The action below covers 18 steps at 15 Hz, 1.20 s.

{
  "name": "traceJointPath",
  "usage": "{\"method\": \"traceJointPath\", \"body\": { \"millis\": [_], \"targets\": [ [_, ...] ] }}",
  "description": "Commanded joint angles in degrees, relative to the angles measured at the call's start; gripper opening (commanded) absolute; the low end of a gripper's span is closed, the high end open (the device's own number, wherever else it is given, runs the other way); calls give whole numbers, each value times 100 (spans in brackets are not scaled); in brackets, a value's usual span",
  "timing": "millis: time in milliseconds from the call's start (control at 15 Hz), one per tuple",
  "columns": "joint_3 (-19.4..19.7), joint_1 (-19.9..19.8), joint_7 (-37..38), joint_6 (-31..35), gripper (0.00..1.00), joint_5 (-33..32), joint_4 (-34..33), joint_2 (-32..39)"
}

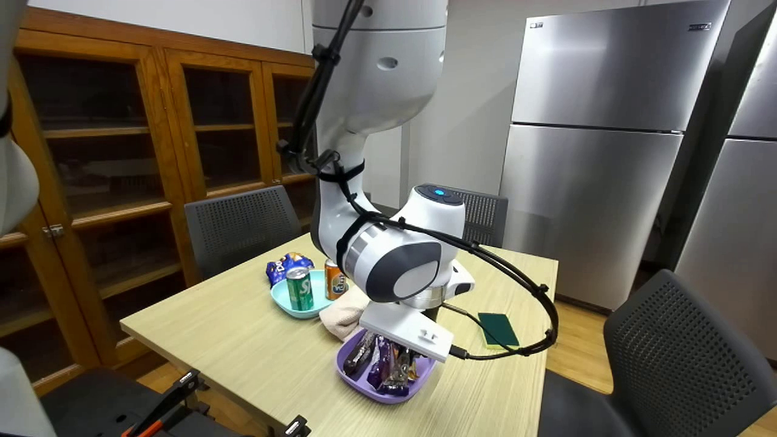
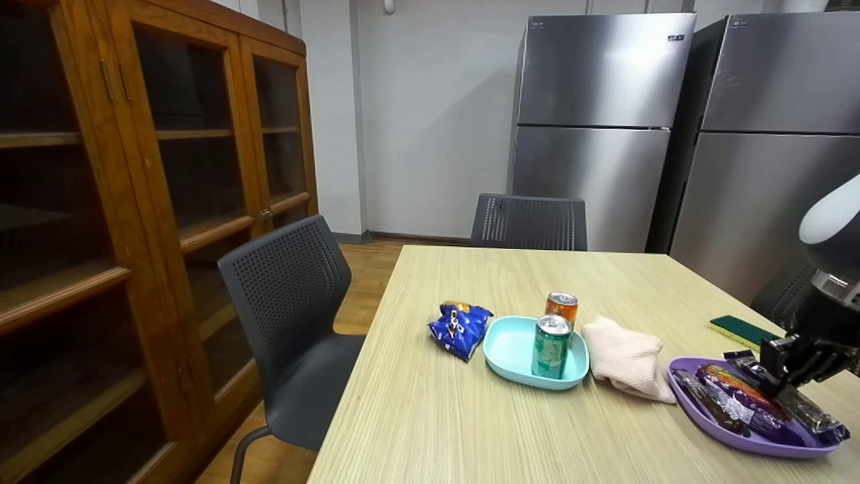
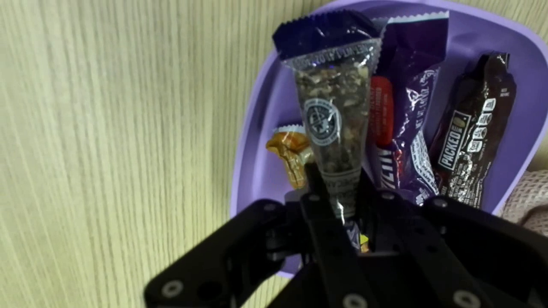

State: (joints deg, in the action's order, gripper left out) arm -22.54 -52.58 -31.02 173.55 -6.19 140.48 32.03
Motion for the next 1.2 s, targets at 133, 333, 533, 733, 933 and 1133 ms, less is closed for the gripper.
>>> {"method": "traceJointPath", "body": {
  "millis": [133, 333, 533, 733, 933, 1133],
  "targets": [
    [-123, -183, -14, -18, 46, 45, -4, 0],
    [-211, -167, -66, -40, 67, -13, 131, -236],
    [-250, 6, -50, -37, 88, -106, 360, -701],
    [-477, 77, -179, -15, 100, -123, 558, -1081],
    [-863, 25, -341, -124, 100, -191, 690, -1356],
    [-1270, -12, -526, -162, 100, -195, 821, -1557]
  ]
}}
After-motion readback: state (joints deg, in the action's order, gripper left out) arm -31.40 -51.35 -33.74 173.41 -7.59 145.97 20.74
